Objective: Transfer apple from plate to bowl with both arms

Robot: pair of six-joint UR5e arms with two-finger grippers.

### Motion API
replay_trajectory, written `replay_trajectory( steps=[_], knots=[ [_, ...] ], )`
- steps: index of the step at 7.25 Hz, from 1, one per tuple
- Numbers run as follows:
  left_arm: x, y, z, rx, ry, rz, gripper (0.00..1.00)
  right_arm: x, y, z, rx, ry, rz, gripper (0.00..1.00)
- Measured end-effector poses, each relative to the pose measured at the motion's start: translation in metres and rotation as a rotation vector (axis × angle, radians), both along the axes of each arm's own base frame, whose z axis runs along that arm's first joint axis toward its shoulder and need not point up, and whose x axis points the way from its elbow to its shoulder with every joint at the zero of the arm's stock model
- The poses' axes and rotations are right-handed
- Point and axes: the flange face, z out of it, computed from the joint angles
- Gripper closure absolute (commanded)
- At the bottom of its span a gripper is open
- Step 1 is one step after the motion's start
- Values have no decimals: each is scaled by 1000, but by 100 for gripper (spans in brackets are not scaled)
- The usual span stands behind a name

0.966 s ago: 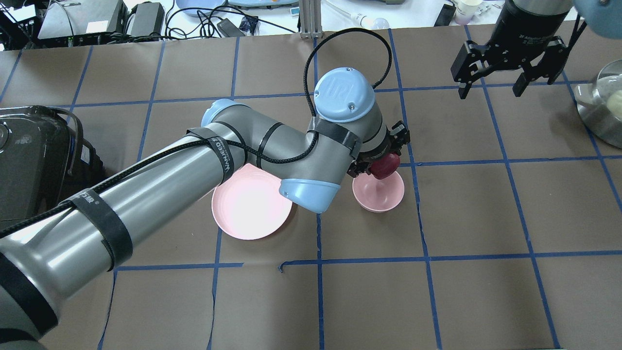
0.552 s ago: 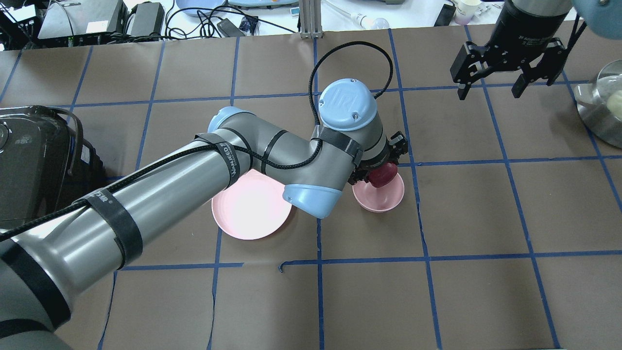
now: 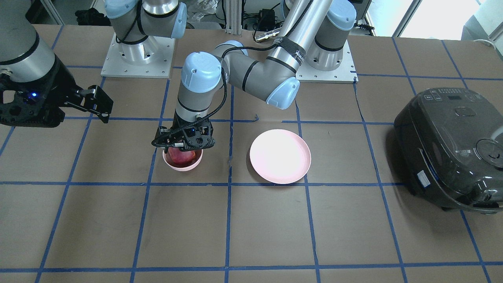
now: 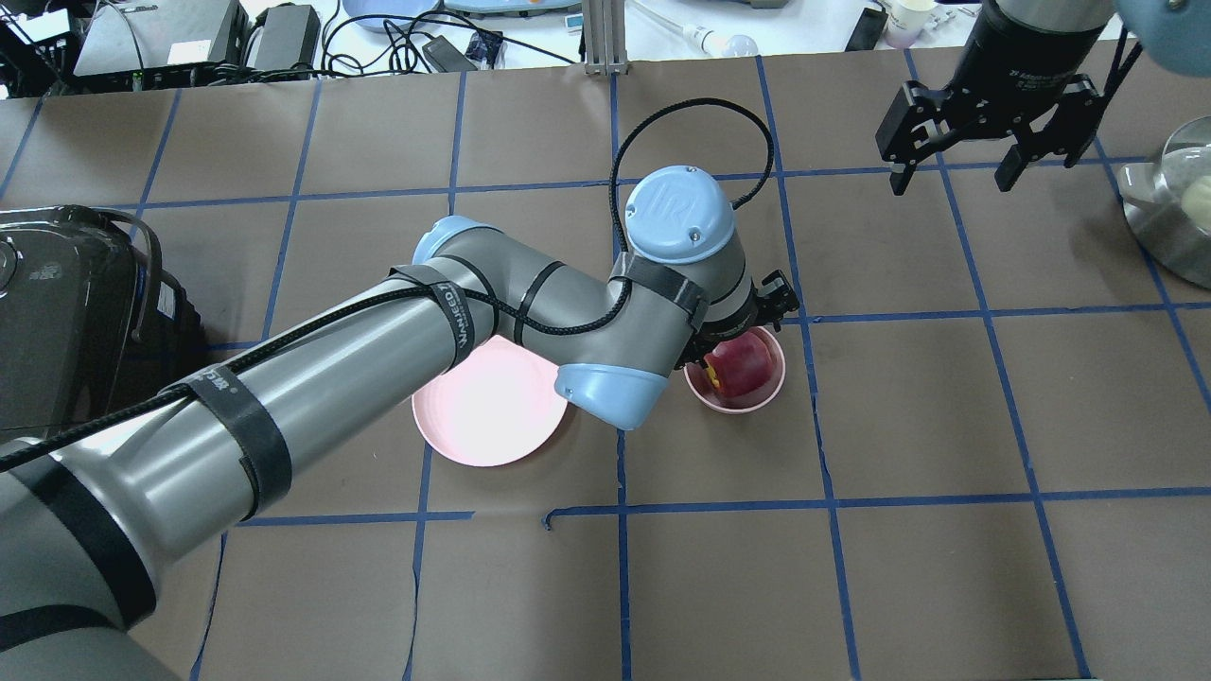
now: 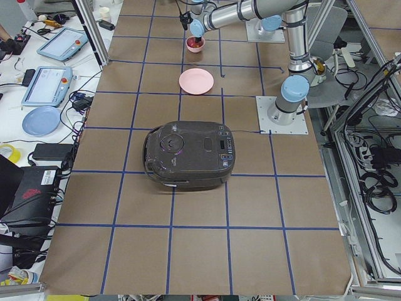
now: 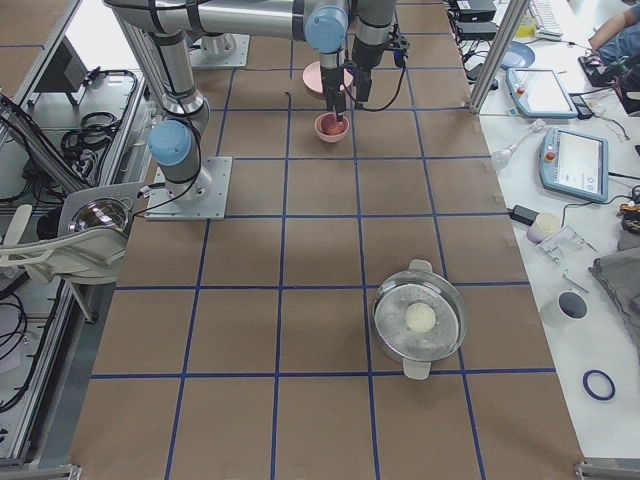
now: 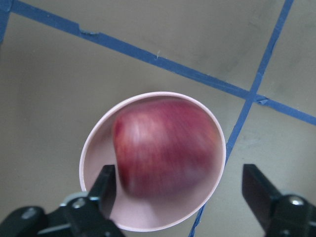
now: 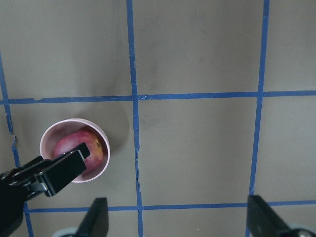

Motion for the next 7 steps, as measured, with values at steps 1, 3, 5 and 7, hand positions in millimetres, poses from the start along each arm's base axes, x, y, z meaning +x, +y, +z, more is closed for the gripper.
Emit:
replay_trajectory(
  steps=[1,3,5,7],
  knots=[
    [0,1,10,-12,8,-3,0,0,0,1,-1,0,4,0],
    [10,-3,39,-50,18,-13,0,1,0,6,-13,0,15,0],
    [48,-20,65,-93,-17,-136,0,8,4,13,-24,-2,16,0],
    [118,-47,104,-121,-64,-249,0,34,10,14,-28,-3,40,0]
  ],
)
